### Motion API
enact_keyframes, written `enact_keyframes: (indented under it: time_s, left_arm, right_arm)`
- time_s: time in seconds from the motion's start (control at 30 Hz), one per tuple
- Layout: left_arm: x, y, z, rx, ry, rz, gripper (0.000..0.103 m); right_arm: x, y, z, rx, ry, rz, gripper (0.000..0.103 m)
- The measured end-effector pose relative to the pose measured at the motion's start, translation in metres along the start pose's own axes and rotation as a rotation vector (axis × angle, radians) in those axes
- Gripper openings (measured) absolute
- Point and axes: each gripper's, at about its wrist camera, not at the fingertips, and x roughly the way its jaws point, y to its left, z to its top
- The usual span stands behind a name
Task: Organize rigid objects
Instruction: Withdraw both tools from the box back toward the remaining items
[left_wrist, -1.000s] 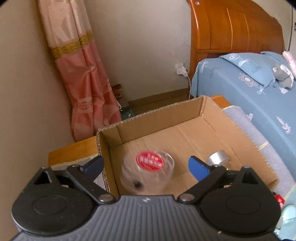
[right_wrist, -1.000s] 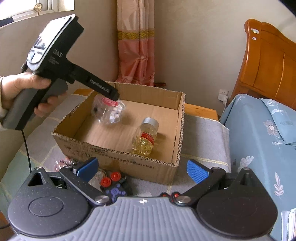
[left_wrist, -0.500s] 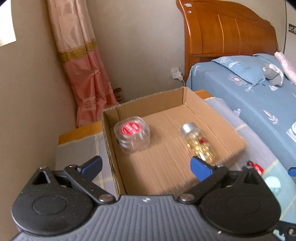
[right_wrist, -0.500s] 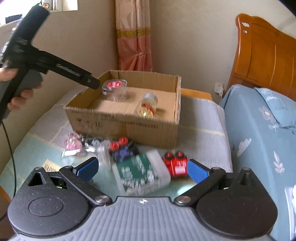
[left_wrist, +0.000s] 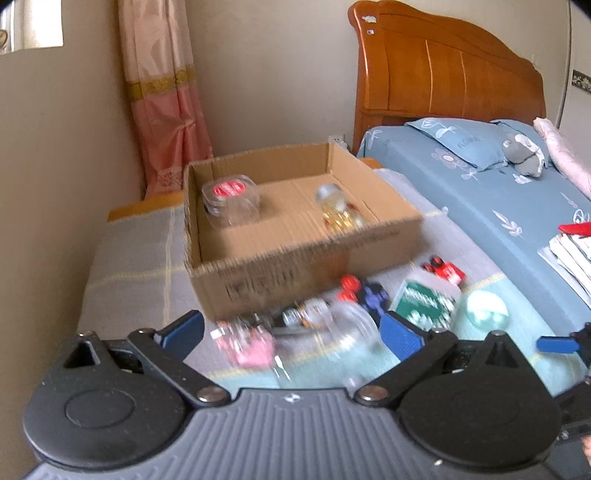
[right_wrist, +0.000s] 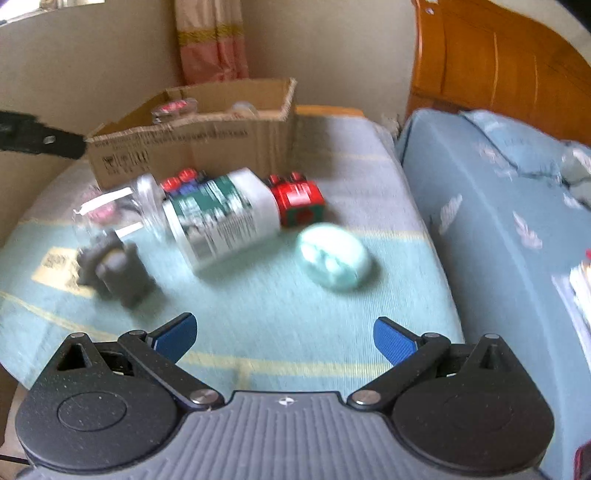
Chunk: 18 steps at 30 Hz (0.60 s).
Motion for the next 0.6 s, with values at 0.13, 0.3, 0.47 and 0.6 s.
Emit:
enact_keyframes:
  time_s: [0.13, 0.3, 0.47, 0.6]
  left_arm:
    - [-0.004, -0.017, -0.025, 0.012, 0.014, -0.005, 0.101]
    - [-0.001, -0.037, -0.052, 0.032, 0.058, -0.038, 0.101]
    - [0.011, -0.05, -0.068, 0.03, 0.081, -0.072, 0.101]
    - [0.021, -0.058, -0.072, 0.056, 0.073, -0.043, 0.1]
  right_arm:
    - [0.004, -0.004, -0.013, -0.004, 0.013, -0.011, 0.103]
    - [0.005, -0.001, -0.015, -0.057, 0.01, -0.018, 0.103]
    - [0.005, -0.004, -0.016, -0.078, -0.002, -0.001, 0.103]
    - [0.003, -0.006, -0.019, -0.095, -0.034, 0.015, 0.103]
